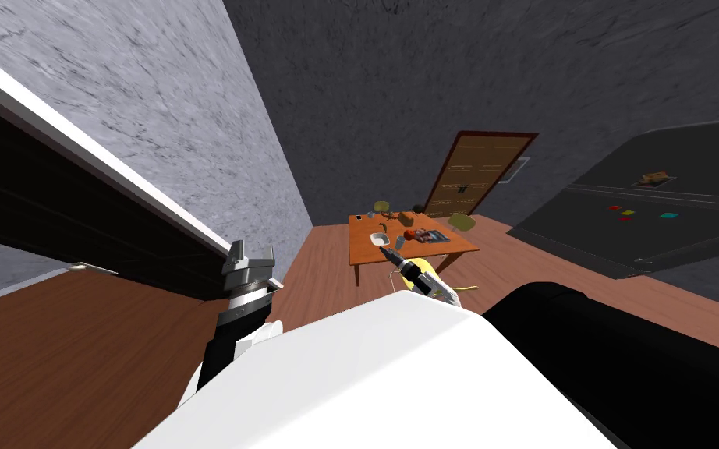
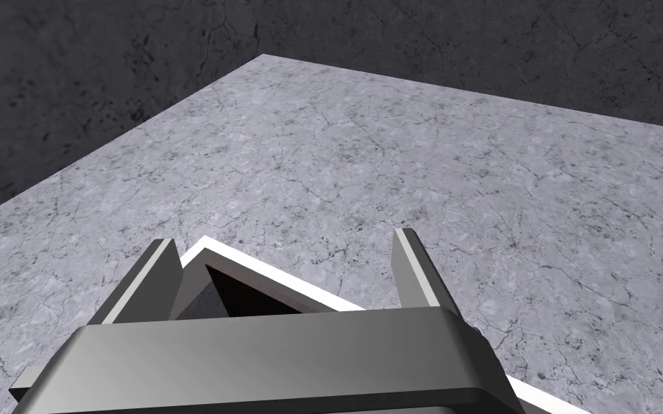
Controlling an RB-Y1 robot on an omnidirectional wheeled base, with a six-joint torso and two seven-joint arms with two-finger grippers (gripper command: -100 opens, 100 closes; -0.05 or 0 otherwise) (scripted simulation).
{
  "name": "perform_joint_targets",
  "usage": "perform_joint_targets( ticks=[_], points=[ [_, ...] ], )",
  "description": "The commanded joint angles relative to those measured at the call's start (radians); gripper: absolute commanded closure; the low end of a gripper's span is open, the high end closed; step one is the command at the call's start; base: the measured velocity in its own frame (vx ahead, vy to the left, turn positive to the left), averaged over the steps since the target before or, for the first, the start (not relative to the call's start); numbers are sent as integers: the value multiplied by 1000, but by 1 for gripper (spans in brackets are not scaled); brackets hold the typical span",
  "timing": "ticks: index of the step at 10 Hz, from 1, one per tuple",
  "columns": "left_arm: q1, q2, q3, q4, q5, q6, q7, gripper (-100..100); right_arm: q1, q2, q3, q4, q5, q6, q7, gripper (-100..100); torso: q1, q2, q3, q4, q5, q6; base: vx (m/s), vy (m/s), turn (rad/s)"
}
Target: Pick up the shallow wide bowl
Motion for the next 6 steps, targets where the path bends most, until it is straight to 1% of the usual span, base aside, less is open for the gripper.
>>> perform_joint_targets(
  ticks=[1, 2, 3, 4, 5, 6],
  points=[
    [0, 0, 0, 0, 0, 0, 0, 0, -1, -32, 7, 49, 50, 27, 17, -100, 0, 0, 0, 0, 0, 0, -37, 24, 223],
    [0, 0, 0, 0, 0, 0, 0, 0, -1, -32, 7, 49, 61, 27, 17, -100, 0, 0, 0, 0, 0, -1, -27, 16, 112],
    [0, 0, 0, 0, 0, 0, 0, 0, -4, -61, 11, 90, 101, 47, 33, -100, 0, 0, 0, 0, 0, 0, -28, 21, 208],
    [0, 0, 0, 0, 0, 0, 0, 0, -4, -61, 11, 97, 109, 47, 33, -100, 0, -1, 0, 0, 0, -1, -21, 20, 113],
    [0, 0, 0, 0, 0, 0, 0, 0, -8, -88, 15, 140, 152, 67, 50, -100, 0, -1, -1, 0, 0, 0, -17, 29, 200],
    [0, 0, 0, 0, 0, 0, 0, 0, -11, -115, 19, 171, 183, 86, 70, -100, 0, -1, -1, 0, 0, 0, -22, 41, 421]
  ],
)
